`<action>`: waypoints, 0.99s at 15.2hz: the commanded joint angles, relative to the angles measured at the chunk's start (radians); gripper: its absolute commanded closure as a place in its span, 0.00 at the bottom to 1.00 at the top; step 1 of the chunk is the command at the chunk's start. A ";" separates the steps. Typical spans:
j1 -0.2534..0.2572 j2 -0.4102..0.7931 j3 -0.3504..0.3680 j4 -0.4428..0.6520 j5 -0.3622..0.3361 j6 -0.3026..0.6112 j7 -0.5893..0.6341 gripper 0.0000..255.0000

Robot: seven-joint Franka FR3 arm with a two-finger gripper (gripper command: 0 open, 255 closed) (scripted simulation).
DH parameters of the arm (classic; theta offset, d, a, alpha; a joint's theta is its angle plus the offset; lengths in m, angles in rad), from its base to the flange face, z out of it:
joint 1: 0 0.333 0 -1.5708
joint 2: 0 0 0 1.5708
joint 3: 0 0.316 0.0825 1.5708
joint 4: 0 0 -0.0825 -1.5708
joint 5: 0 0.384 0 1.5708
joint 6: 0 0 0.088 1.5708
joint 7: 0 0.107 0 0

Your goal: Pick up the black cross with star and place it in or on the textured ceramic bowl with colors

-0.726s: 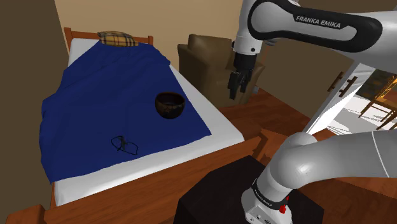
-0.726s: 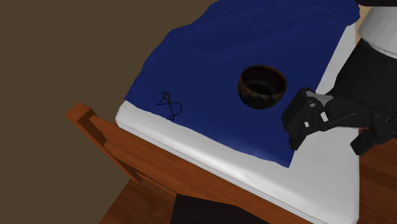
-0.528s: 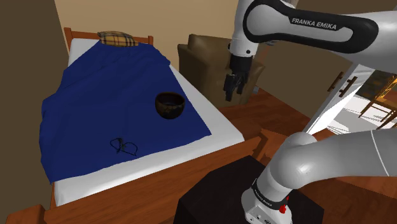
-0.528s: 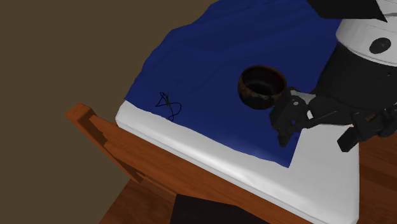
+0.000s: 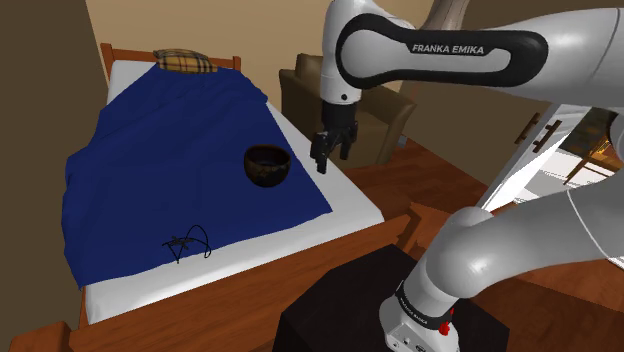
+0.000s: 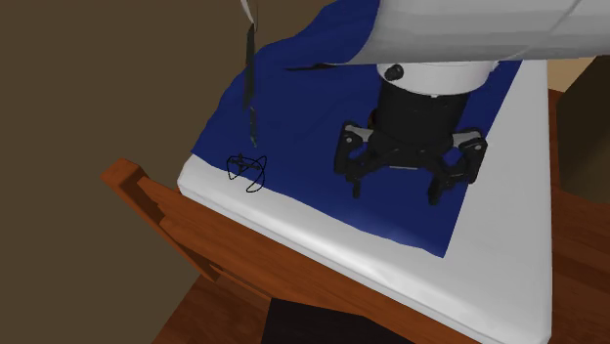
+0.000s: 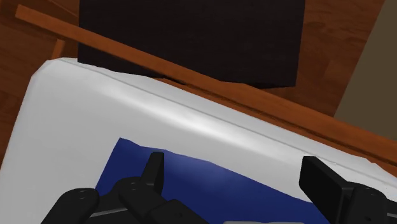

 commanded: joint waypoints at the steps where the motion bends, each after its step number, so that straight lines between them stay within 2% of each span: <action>1: 0.009 0.064 0.046 0.021 0.015 0.042 0.060 0.00; 8: 0.026 0.285 0.174 0.121 0.011 0.154 0.248 0.00; 15: 0.051 0.555 0.272 0.288 -0.075 0.225 0.453 0.00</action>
